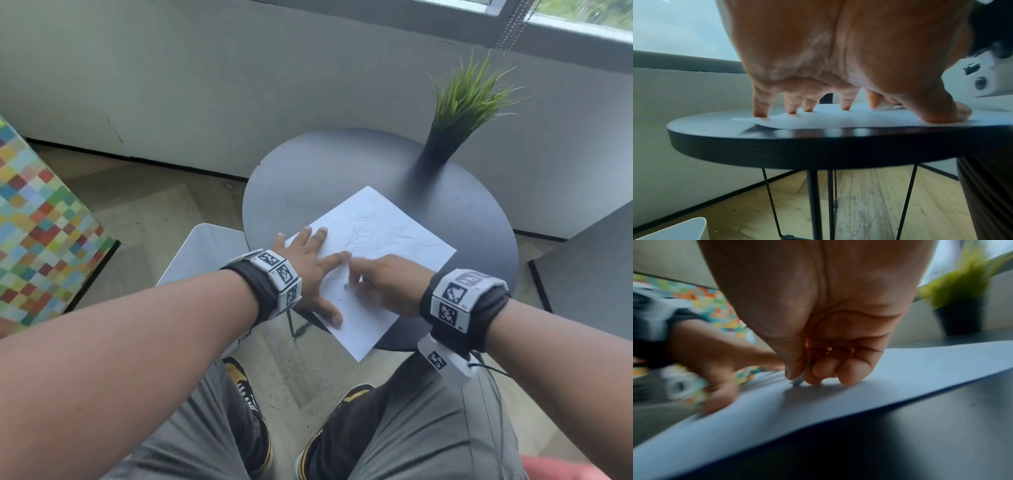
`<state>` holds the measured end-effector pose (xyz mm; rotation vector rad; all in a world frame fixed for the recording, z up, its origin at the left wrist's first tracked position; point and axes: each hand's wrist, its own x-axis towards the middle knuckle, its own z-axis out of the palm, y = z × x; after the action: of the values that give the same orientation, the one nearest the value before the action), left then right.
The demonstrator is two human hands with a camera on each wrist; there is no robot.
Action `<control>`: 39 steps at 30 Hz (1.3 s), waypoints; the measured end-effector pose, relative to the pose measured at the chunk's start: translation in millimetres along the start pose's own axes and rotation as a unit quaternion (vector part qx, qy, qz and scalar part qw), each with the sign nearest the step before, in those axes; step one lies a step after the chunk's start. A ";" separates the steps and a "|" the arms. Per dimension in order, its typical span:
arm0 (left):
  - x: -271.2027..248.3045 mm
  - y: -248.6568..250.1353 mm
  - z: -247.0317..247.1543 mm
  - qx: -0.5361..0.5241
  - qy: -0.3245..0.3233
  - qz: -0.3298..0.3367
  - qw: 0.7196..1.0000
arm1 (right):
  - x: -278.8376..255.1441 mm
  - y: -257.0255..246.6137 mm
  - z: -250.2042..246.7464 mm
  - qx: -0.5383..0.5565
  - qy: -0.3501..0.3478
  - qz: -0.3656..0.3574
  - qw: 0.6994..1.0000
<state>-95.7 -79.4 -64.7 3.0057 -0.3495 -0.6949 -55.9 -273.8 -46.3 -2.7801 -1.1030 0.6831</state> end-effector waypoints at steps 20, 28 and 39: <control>-3.3 2.4 -2.2 -0.006 -0.026 -0.014 1.000 | -1.2 -27.1 -1.4 -0.044 -0.048 -0.045 0.997; -4.0 2.3 -1.7 -0.004 -0.026 -0.016 1.000 | 3.3 -11.4 -11.7 -0.046 0.011 0.027 0.999; -8.7 -6.1 -5.1 0.009 0.025 -0.007 1.000 | -12.5 19.8 -0.3 0.091 0.041 0.102 0.990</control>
<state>-99.8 -71.5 -56.9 3.0393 -0.3343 -0.6204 -51.2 -296.8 -45.8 -2.7572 -0.7108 0.6443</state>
